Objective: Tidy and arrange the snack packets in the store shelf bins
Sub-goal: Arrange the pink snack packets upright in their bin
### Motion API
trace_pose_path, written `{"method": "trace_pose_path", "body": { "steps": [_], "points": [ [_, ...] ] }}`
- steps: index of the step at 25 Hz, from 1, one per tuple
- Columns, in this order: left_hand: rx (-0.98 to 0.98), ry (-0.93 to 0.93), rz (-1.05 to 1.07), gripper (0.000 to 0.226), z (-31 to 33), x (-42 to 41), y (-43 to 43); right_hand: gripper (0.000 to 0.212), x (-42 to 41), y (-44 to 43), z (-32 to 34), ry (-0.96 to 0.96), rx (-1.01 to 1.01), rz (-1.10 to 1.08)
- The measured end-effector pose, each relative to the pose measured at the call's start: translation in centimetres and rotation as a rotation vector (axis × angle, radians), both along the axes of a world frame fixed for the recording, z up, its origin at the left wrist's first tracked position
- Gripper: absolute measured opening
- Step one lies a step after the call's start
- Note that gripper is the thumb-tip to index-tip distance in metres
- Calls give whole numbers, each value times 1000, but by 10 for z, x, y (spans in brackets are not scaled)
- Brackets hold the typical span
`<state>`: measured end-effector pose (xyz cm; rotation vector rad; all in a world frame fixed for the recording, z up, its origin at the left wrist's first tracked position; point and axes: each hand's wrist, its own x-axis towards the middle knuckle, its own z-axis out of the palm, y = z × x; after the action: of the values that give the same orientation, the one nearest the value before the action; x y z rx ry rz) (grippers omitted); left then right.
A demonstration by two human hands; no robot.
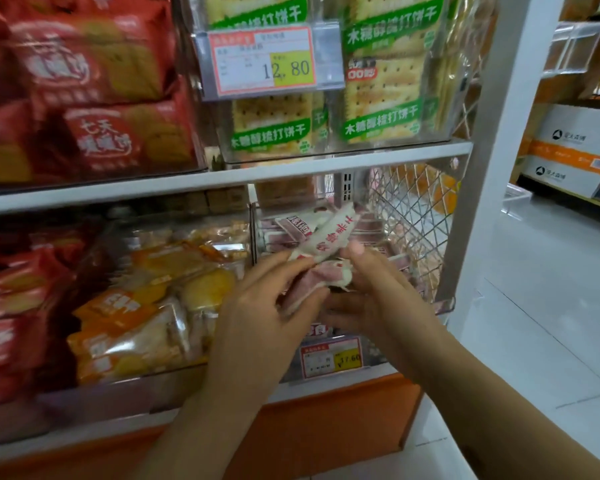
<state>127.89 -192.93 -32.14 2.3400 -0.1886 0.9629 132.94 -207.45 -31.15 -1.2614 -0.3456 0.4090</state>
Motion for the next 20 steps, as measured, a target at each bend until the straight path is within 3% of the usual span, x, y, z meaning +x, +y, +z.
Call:
{"method": "trace_pose_path", "body": {
  "steps": [5, 7, 10, 13, 16, 20],
  "points": [
    [-195, 61, -44, 38, 6, -14, 6, 49, -4, 8, -12, 63, 19, -9],
    [-342, 5, 42, 30, 9, -14, 18, 42, 0, 7, -11, 25, -17, -84],
    [-548, 45, 143, 23, 10, -9, 34, 51, 7, -4, -6, -100, -92, -188],
    [-724, 107, 127, 29, 12, -6, 36, 55, 11, -17, -2, -146, -112, -213],
    [-855, 97, 93, 34, 11, -3, 38, 38, 16, -27, -1, -149, -142, -281],
    [-1108, 165, 46, 20, 7, 1, 42, 39, 21, -38, 1, -114, -54, -306]
  ]
}}
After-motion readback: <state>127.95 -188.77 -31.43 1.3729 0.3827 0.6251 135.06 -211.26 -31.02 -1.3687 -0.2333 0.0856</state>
